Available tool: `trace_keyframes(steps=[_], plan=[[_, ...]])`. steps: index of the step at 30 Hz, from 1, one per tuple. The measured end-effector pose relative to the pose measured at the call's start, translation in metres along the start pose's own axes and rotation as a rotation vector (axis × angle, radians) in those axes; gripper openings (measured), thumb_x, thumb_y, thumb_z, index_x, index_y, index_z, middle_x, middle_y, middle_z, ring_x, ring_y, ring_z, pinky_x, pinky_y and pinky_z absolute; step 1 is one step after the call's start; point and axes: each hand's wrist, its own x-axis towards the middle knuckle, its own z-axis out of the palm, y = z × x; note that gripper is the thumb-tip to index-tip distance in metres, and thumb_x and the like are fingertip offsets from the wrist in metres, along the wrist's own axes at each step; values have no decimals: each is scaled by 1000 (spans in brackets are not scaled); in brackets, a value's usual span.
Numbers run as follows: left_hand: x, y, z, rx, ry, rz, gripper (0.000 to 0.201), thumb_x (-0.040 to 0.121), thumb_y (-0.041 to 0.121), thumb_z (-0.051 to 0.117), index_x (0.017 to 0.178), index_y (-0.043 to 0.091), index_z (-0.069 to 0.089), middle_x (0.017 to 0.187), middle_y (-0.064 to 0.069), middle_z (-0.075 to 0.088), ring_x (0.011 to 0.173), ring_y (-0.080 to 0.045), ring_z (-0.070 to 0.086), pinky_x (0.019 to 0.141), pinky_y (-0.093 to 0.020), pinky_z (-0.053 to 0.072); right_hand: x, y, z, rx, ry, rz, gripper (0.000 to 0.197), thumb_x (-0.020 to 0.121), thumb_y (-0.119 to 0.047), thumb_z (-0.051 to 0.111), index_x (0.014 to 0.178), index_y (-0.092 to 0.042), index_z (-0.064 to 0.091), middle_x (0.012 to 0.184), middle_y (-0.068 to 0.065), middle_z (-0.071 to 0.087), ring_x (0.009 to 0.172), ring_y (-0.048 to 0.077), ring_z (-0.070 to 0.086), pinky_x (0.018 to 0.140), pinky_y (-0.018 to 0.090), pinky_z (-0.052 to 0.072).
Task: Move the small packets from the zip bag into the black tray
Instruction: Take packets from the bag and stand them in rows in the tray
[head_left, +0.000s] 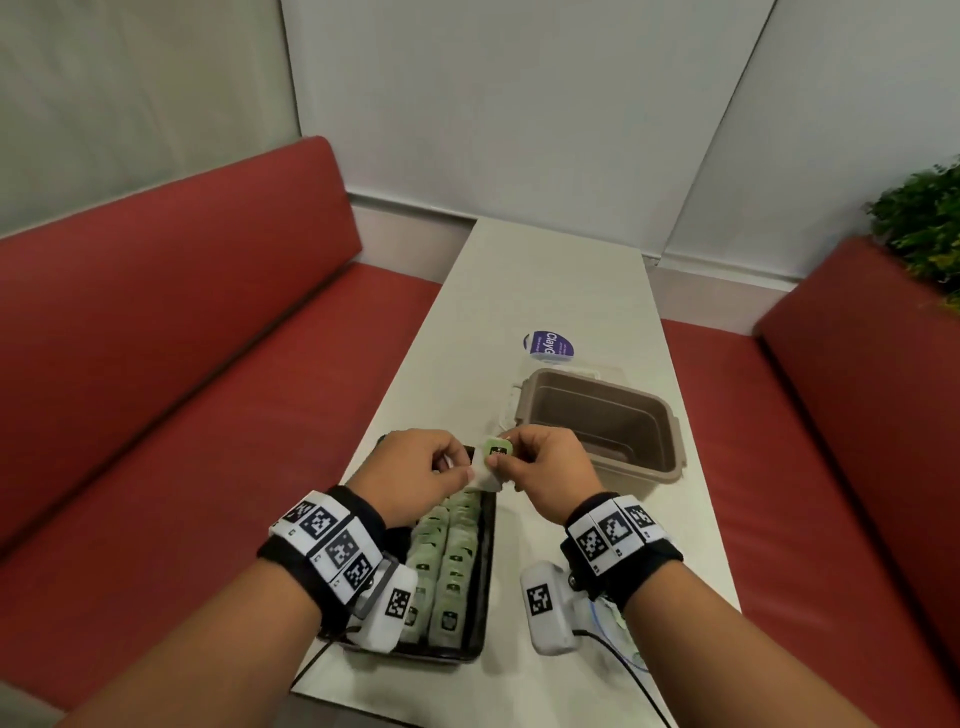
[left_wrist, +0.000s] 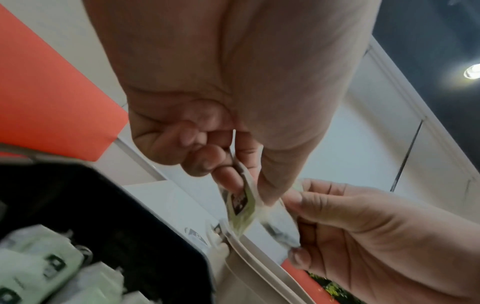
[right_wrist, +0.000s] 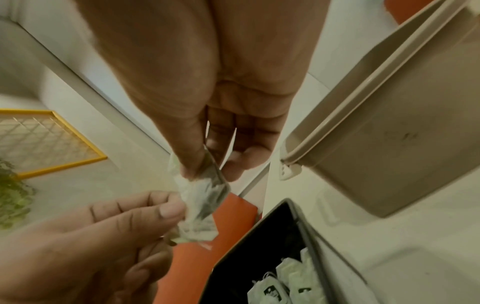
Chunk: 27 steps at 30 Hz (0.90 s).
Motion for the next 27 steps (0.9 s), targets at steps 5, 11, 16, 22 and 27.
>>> trace_keyframes(steps=[5,11,16,22,27], plan=[[-3,-44,-43,-67,150,-61,8,86,25,70,79,29,71,67,10,64,61,-1,56,56,-12,39,30,-17,51,-220,-198,97,8,85,-20,75,80,-22,70,67,1,72,55,8,66,62,28,58],[-13,-94,-67,-246,89,-169,26,71,21,86,88,30,68,83,6,66,69,-13,60,77,-34,53,56,-20,113,-431,-376,211,21,86,-25,73,66,-27,69,65,-9,61,62,8,58,72,24,48],[-18,-123,-71,-324,91,-161,23,76,11,77,86,29,68,91,-9,72,82,-33,67,81,-50,56,68,-10,140,-588,-464,385,24,84,-27,73,105,-15,73,98,4,71,92,22,68,78,29,54],[-22,-132,-71,-343,76,-135,7,83,24,73,83,28,67,88,-5,72,83,-26,67,82,-48,56,80,-2,157,-807,-393,455,16,86,-21,65,97,-13,73,98,7,72,88,27,68,73,30,51],[-19,-138,-66,-318,28,-109,5,83,27,72,83,26,67,80,6,68,71,-12,62,72,-37,54,77,1,161,-917,-337,412,5,82,-17,62,84,-16,66,83,5,70,75,27,67,77,37,59]])
